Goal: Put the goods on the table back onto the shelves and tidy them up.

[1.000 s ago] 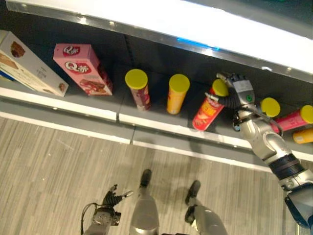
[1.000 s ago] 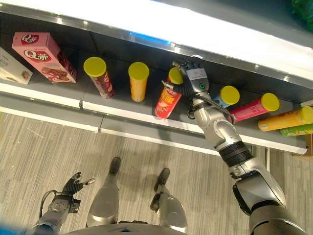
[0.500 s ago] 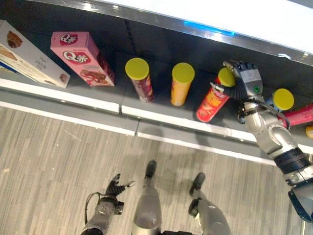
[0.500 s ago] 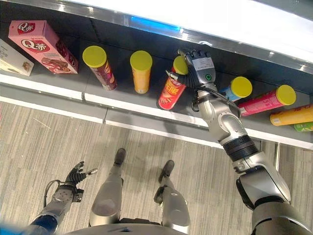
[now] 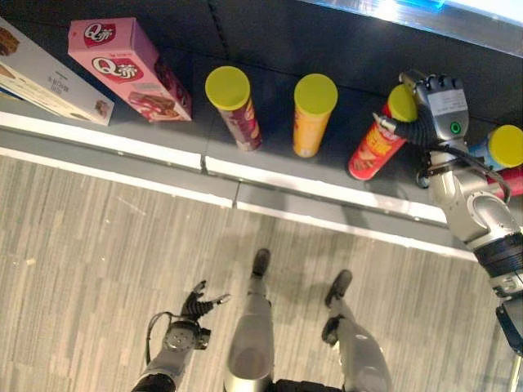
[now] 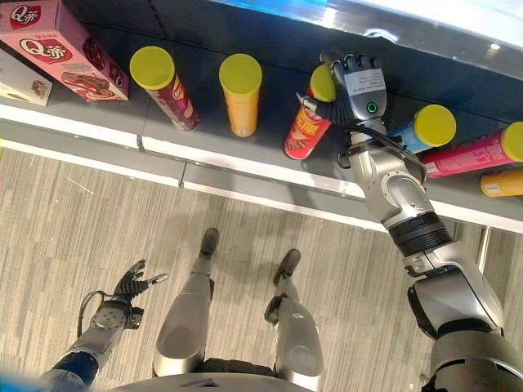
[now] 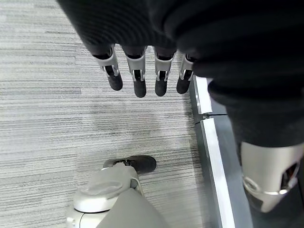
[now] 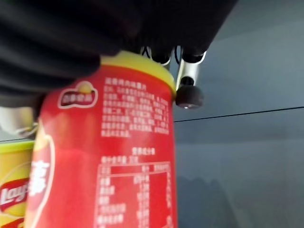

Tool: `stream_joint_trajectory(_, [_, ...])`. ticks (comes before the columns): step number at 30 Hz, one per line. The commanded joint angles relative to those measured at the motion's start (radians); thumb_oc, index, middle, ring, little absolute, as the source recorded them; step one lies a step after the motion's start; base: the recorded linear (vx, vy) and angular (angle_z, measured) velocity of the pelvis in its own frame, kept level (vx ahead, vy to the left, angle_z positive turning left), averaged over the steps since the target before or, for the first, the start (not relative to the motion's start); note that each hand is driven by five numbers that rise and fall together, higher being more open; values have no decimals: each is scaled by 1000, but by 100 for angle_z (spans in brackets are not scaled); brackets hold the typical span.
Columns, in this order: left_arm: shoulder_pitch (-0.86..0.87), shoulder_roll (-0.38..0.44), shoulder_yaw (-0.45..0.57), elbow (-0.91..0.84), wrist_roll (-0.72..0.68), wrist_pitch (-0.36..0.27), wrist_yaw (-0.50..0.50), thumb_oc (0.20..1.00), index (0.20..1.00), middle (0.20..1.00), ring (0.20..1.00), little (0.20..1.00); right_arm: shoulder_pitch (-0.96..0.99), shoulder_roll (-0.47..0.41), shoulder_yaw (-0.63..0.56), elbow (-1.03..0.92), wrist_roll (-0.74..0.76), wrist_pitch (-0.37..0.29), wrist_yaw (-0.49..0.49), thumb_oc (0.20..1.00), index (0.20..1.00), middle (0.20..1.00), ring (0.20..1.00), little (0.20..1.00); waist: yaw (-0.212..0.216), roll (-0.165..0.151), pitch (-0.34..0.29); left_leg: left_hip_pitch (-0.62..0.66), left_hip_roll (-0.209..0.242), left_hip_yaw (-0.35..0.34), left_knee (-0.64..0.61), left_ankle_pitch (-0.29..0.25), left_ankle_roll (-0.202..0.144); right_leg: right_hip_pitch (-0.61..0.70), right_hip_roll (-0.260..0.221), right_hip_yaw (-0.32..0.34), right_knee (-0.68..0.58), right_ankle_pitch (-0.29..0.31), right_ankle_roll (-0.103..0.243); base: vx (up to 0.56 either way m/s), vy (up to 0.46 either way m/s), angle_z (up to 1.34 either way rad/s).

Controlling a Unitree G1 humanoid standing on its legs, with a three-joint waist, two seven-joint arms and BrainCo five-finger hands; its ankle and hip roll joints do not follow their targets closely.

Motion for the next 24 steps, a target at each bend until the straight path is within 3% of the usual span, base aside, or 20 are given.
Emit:
stream_joint_trajectory(1, [14, 37, -41, -9, -39, -26, 11, 1000, 1000, 1000, 1000, 1000, -87, -69, -38, -8, -42, 9, -83, 200, 200, 200, 200, 200, 4, -13, -59, -33, 3, 25, 103, -119, 21, 29, -126, 24, 66, -80, 110, 0, 0, 0])
stream_joint_trajectory(11, [-1, 27, -56, -30, -53, -32, 15, 1000, 1000, 1000, 1000, 1000, -84, -74, -80, -6, -37, 29, -125, 200, 200, 200, 200, 200, -3, 7, -55, -59, -9, 18, 113, -121, 24, 11, -133, 23, 71, -82, 110, -4, 7, 2])
stream_joint_trajectory(24, [-2, 19, -50, -36, -55, -35, 22, 1000, 1000, 1000, 1000, 1000, -42, -22, -83, -39, -19, 6, -113, 200, 200, 200, 200, 200, -13, 24, -55, -67, -20, 16, 111, -119, 26, 7, -142, 14, 72, -82, 111, 0, 0, 0])
